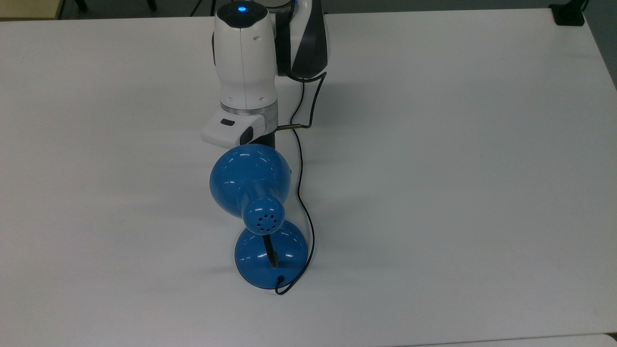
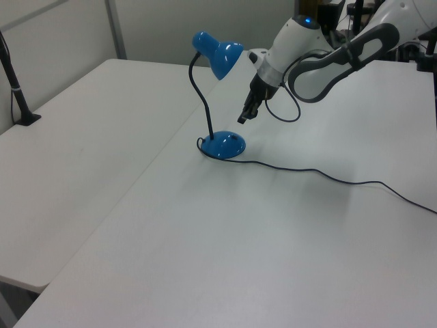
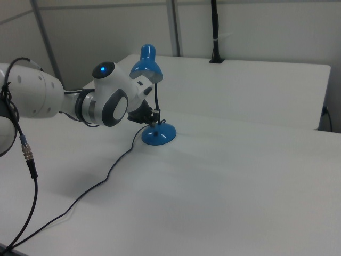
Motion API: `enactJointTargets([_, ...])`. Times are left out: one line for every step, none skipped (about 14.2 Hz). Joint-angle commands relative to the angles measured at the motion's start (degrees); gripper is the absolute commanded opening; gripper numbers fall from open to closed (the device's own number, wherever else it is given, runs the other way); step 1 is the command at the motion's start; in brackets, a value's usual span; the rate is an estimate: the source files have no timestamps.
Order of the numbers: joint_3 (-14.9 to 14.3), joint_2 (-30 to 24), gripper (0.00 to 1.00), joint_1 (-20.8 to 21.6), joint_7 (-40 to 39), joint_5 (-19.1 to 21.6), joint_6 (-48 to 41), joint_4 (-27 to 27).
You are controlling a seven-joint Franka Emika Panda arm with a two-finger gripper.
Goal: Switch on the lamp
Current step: 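Lower the gripper onto the switch on the lamp base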
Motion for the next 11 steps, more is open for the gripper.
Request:
enactJointTargets([-0.33,2.82,0.00,0.83,0.44,1.15,2.21,2.25])
enactJointTargets([-0.33,3.26,0.00,0.83,0.44,1.15,2.21,2.25])
enactJointTargets([-0.33,4.13,0.00,1.36,0.44,0.97,2.21,2.33])
enactJointTargets([-0.33,4.58,0.00,1.62,0.44,0.97,2.38,3.12])
enactJointTargets([-0.33,5.45,0.00,1.80,0.62,0.97,2.65,3.56])
enactJointTargets([-0.33,5.81,0.00,1.80,1.66,0.80,2.65,4.43])
enactJointTargets([-0.33,6.51,0.00,1.80,1.76,0.80,2.65,5.05])
enactJointTargets([-0.33,6.69,0.00,1.80,1.76,0.80,2.65,5.58])
enactJointTargets([-0.33,6.86,0.00,1.80,1.85,0.80,2.65,5.85])
enactJointTargets([-0.33,7.04,0.00,1.80,2.02,0.80,2.65,6.20])
enactJointTargets([-0.33,7.65,0.00,1.80,2.29,0.80,2.65,6.98])
